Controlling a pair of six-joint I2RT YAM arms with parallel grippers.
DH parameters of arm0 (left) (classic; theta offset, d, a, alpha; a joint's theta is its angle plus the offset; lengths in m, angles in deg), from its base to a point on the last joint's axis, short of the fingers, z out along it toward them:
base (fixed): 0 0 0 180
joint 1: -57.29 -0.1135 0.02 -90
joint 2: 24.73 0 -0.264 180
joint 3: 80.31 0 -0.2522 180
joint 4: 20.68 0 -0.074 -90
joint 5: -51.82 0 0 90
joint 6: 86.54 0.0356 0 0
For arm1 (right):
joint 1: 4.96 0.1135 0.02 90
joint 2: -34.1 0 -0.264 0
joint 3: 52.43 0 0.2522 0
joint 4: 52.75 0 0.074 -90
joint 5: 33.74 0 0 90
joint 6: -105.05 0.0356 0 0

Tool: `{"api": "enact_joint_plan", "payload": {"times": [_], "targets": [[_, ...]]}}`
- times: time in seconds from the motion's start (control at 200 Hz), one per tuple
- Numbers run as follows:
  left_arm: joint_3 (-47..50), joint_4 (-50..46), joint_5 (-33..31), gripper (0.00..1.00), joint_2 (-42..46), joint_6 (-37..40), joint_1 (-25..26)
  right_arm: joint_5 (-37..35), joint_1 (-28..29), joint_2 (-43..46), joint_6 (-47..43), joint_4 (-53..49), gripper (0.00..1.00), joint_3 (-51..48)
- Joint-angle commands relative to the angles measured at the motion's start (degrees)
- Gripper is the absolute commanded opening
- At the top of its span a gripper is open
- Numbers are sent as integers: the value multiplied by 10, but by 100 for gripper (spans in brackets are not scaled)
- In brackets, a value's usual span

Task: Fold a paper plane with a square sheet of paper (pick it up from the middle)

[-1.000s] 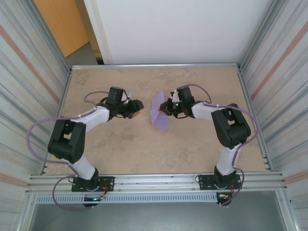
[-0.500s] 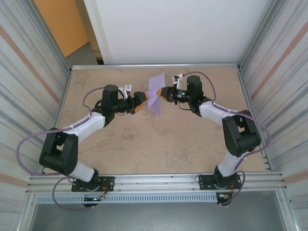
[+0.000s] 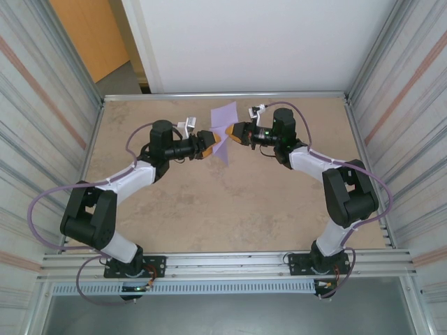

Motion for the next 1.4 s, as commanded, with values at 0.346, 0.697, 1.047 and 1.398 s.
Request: {"api": "enact_joint_plan", "payload": {"times": [0.346,0.697,1.047,1.398], "targets": [[-9,35,10,20,2,-7,-9,7,-6,-6,-19,-17,14,-8],[-16,-82,-17,4,6,75,-24,-91,-42,45,-147,-207,37,-22],[-176,-621,-339,3,25,352,-10,-268,-57,120,-293,-411,41,-6],[-323,-854,-743,1,-69,383,93,-325,-58,137,-304,-436,42,-10]]}}
